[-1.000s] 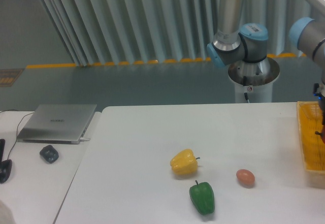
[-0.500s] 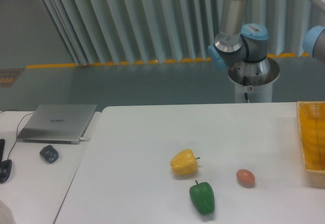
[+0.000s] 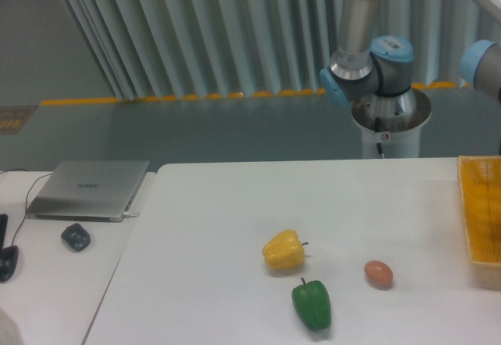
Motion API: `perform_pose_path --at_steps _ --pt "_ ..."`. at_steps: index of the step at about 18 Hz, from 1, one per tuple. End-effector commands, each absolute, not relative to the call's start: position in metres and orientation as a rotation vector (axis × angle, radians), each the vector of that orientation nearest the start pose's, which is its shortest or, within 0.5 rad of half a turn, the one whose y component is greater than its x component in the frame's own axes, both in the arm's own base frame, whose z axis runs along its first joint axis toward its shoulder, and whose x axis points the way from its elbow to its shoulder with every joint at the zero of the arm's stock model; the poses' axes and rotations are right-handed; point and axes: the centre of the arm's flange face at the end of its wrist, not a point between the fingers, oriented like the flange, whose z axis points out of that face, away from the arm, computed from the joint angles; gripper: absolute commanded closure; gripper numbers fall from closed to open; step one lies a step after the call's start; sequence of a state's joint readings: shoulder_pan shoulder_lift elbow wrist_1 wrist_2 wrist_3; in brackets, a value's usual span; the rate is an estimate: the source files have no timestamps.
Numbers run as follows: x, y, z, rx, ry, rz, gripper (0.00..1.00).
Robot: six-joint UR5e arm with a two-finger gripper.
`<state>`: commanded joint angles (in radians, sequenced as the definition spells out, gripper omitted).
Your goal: Place the red peppers in a basket
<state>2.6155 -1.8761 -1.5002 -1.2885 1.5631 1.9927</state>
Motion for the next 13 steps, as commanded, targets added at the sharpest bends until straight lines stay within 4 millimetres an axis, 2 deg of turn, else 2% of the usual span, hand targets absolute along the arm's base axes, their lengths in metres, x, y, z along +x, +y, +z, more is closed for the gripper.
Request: perform_pose_path --at_steps 2,5,9,13 --pt "-0.445 0.445 0.384 -2.810 1.370 0.089 0.00" --pt "-0.421 0.469 0.385 -2.789 1.406 0.103 0.00" --pt "-0.375 0.509 0.386 -2.799 1.353 0.144 0.00" --pt "-0.350 0.518 0.385 -2.785 1.386 0.134 0.00"
